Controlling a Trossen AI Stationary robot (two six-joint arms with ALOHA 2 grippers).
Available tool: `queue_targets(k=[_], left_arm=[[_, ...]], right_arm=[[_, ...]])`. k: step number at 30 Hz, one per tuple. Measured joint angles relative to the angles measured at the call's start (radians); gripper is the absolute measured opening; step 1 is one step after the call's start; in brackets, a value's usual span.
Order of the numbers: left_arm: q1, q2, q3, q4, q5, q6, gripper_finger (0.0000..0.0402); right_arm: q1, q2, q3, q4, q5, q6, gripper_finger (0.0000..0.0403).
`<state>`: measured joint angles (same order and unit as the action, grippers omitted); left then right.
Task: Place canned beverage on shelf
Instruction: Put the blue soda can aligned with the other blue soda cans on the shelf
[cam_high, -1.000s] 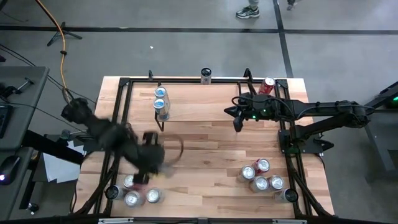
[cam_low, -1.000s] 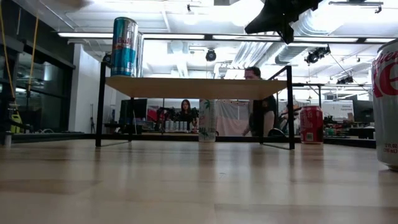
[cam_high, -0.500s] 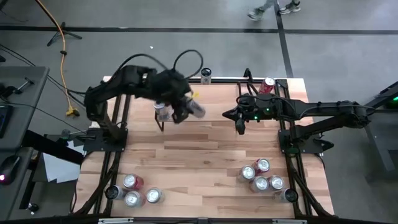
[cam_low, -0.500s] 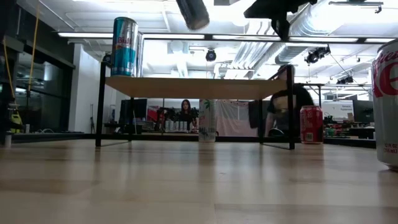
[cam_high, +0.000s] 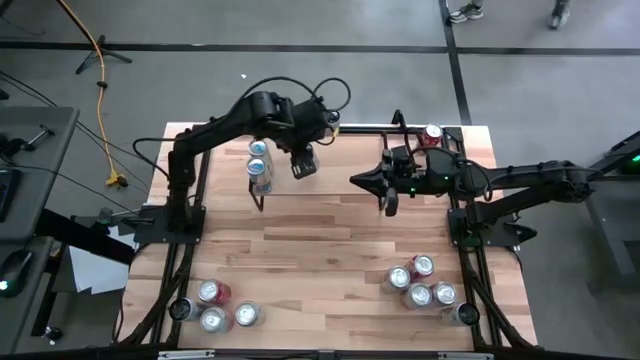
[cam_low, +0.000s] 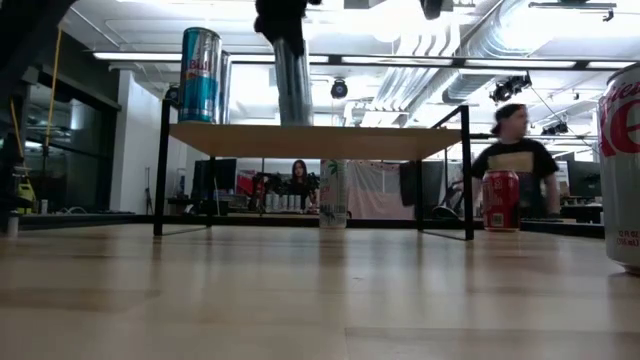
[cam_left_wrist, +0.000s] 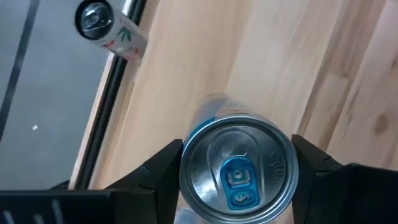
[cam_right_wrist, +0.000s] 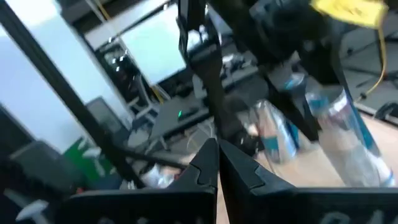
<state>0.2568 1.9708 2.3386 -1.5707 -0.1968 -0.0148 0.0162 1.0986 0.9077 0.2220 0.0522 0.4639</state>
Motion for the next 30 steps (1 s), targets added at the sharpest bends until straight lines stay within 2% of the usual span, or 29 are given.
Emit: queue_targets(k=[3, 6, 17, 24, 30], left_arm=[[0.03, 0.01, 0.0, 0.0, 0.11, 0.045, 0.0168], [0.049, 0.01, 0.0, 0.0, 0.177, 0.078, 0.0167], [0.069, 0.01, 0.0, 0.0, 0.153, 0.072, 0.019], [0.063, 0.01, 0.0, 0.0, 0.152, 0.001, 0.0191], [0.063, 0.009, 0.0, 0.0, 0.152, 0.0, 0.0194]], right_arm=[[0.0, 0.003, 0.0, 0.001, 0.025, 0.006, 0.0], [0.0, 0.003, 0.0, 0.0, 0.067, 0.007, 0.0], [-0.011, 0.003, 0.0, 0.001, 0.098, -0.056, 0.0], [-0.011, 0.003, 0.0, 0.001, 0.097, -0.097, 0.0], [-0.011, 0.003, 0.0, 0.001, 0.098, -0.13, 0.0]])
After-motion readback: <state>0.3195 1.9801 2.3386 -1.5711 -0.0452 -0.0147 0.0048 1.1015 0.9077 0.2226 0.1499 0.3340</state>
